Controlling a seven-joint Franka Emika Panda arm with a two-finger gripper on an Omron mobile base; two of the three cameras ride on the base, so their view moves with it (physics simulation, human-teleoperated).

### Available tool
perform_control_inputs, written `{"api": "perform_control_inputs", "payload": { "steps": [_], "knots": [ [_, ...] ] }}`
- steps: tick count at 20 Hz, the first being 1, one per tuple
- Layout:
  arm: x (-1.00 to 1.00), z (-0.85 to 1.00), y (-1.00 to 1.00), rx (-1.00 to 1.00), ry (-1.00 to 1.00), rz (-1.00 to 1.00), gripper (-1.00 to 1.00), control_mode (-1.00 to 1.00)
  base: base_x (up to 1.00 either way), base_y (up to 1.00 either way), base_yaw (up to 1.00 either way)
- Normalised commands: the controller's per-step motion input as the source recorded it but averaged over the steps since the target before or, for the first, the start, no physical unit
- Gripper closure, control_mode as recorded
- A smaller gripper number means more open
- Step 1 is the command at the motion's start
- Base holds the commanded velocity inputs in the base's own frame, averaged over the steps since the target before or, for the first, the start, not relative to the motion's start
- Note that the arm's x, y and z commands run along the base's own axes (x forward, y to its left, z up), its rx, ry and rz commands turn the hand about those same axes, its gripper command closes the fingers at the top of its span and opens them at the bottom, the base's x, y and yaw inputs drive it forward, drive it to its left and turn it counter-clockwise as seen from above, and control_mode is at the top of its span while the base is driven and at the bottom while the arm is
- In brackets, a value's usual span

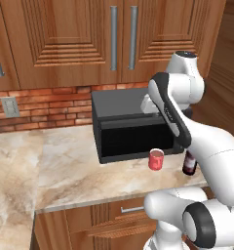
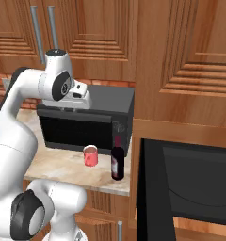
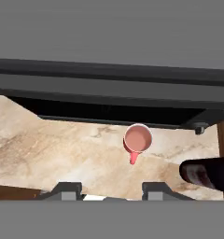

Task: Place the microwavable item in the microwave. Then, close the microwave door and press the start button.

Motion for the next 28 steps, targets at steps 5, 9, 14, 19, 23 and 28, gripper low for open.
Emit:
{"api": "perform_control_inputs", "payload": {
  "steps": [5,9,14,19,23,28],
  "knots": [
    [-0.52,-0.50,0.16,-0.07,-0.07,-0.02,-1.00,-1.00,0.00,0.00,0.00],
    [-0.70,-1.00,0.41,-0.04,0.05,-0.20,-1.00,-1.00,0.00,0.00,0.00],
    [-0.18,-1.00,0.01,0.01,0.31,-0.14,-1.00,-1.00,0.00,0.00,0.00],
    [0.07,-0.75,-0.01,0.00,0.28,-0.01,-1.00,-1.00,0.00,0.00,0.00],
    [0.32,-0.57,-0.14,0.00,0.10,0.00,-1.00,-1.00,0.00,0.00,0.00],
    [0.19,-0.36,-0.30,0.03,0.02,0.00,-1.00,-1.00,0.00,0.00,0.00]
  ]
}}
